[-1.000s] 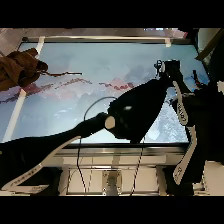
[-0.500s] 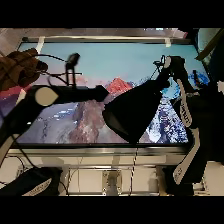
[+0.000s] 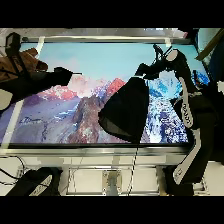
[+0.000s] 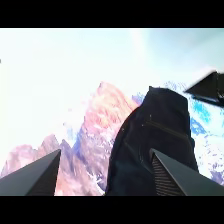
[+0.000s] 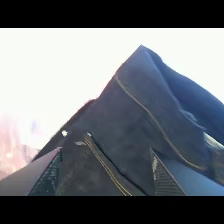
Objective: Fold the clothes and pants, and hang the long-sleeved shirts on hangers.
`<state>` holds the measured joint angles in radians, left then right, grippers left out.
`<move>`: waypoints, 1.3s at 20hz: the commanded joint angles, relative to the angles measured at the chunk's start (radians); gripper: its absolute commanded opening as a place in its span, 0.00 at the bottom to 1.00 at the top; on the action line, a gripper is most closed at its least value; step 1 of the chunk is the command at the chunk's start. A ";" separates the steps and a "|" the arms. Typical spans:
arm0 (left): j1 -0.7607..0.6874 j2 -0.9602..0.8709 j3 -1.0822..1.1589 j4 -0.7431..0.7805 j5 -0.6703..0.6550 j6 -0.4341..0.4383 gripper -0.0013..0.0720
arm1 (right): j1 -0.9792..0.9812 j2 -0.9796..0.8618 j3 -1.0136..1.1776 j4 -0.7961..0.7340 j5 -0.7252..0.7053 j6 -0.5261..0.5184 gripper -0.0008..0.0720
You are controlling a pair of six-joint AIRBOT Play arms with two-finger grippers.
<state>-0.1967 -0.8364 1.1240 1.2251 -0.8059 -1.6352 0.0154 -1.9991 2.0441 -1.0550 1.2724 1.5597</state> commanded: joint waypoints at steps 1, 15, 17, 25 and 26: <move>0.026 0.011 0.001 0.016 0.001 0.000 0.87 | -0.064 -0.013 0.000 -0.017 0.085 -0.001 0.85; 0.026 0.011 0.000 0.016 0.001 -0.026 0.68 | -0.099 -0.163 -0.004 -0.018 0.141 -0.104 0.86; 0.026 0.011 0.000 0.016 0.001 -0.026 0.68 | -0.096 -0.177 -0.004 -0.004 0.142 -0.104 0.85; 0.026 0.011 0.000 0.016 0.001 -0.026 0.68 | -0.095 -0.193 -0.004 0.056 0.075 -0.114 0.05; 0.026 0.011 0.000 0.016 0.001 -0.026 0.68 | -0.097 -0.189 -0.003 0.045 0.077 -0.114 0.05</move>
<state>-0.1719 -0.8257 1.1240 1.2411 -0.8047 -1.6619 -0.0792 -2.1902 2.0396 -1.0046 1.3659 1.4490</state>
